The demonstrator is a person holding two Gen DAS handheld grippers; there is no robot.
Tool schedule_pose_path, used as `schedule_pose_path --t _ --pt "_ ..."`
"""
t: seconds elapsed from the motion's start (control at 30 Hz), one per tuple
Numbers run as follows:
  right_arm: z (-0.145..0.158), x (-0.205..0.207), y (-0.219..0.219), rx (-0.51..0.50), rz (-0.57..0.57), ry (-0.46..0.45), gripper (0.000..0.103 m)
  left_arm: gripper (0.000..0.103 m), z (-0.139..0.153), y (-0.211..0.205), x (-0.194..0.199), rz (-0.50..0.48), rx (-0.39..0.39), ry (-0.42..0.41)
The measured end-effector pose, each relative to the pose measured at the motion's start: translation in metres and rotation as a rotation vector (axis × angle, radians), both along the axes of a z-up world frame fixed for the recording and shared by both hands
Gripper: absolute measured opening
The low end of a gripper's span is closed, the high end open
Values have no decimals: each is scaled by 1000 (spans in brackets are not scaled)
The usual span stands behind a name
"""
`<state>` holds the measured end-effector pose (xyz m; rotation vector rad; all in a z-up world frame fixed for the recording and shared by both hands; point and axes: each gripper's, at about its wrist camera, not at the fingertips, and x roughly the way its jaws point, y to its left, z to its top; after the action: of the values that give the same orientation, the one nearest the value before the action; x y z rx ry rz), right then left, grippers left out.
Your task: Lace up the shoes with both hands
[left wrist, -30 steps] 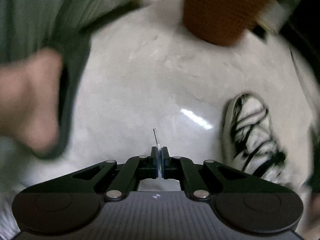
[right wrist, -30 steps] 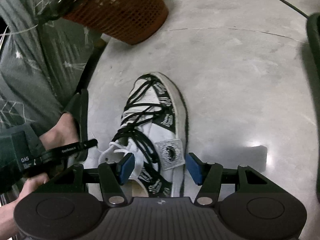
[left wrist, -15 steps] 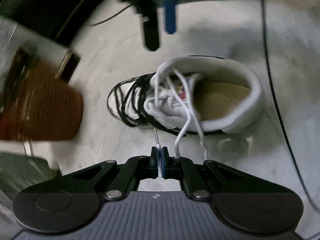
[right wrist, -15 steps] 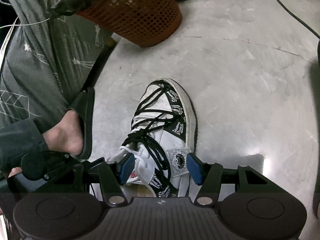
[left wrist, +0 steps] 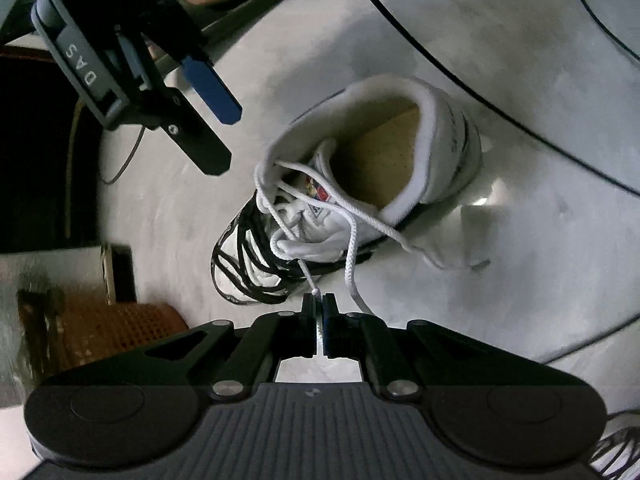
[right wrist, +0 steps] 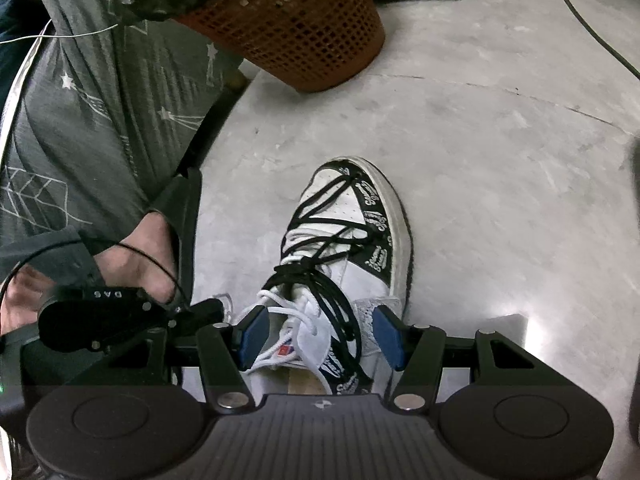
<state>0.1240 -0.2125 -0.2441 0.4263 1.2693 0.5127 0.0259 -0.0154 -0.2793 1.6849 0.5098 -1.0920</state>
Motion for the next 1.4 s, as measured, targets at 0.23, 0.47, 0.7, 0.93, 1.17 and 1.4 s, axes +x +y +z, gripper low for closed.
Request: schedule_pose_path --t 0.23,0.47,0.7,0.93,1.17,1.4 --pt "-5 -3 -1 -9 6 12 62 3 -12 4 2 -101 30 15" --pt "-6 -3 -2 -7 10 12 62 3 -14 7 4 -109 43 10" --pt "-7 -4 -1 -7 11 16 62 3 -16 6 5 -124 44 -1" --pt "-7 -5 -1 -8 9 15 62 3 -16 8 7 -170 43 -23" --pt "-7 -4 -3 -4 -1 16 62 3 -17 15 3 -214 54 -29" --pt "-8 -1 -22 27 -112 20 62 3 -16 7 8 -208 31 -33"
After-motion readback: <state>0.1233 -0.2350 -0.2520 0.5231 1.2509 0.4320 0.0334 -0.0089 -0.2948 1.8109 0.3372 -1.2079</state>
